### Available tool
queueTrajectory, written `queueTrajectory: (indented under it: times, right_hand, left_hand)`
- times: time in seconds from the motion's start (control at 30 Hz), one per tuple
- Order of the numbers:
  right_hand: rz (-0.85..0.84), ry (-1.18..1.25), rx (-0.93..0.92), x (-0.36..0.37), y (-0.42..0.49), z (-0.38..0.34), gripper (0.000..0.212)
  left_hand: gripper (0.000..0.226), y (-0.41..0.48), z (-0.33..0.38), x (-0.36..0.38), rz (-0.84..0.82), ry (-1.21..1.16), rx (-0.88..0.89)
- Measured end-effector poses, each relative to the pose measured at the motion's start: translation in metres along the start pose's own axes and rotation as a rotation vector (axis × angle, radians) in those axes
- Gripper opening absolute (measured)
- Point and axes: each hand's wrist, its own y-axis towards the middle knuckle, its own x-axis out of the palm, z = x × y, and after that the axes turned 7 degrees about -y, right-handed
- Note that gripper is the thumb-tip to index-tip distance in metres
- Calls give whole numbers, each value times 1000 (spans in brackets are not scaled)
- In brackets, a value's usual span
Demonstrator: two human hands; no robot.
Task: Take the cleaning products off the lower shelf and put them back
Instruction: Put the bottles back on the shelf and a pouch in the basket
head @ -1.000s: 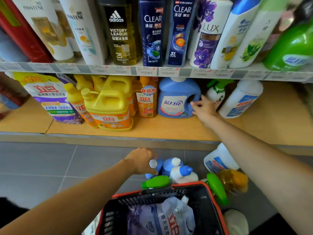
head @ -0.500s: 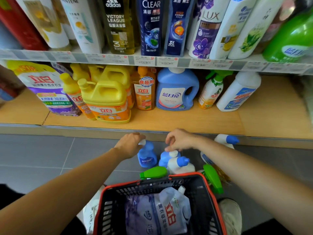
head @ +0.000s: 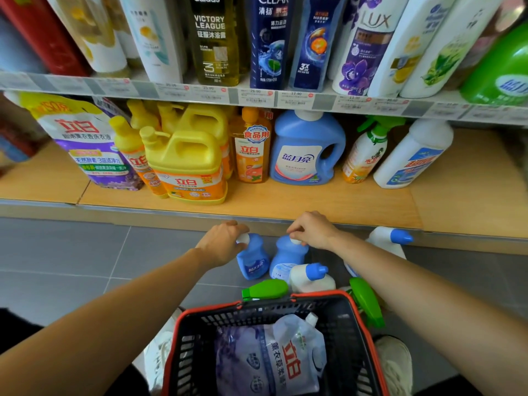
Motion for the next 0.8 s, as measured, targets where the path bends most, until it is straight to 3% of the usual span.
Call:
queueTrajectory:
  times: [0.17, 0.37, 0.5, 0.8]
  right_hand:
    - [-47, -83, -39, 3, 5, 0, 40]
    - [-48, -116, -146, 7, 3, -6, 27]
    - [-37, -173, -228, -19, -8, -17, 29]
    - [281, -136, -277, -163, -72, -33, 21]
  left_hand:
    - [41, -1, -5, 1, -5, -13, 16]
    - [37, -5, 4, -1, -58, 82, 74]
    - [41, -16, 22, -34, -98, 220, 175]
    - [32, -28, 80, -155, 52, 224, 388]
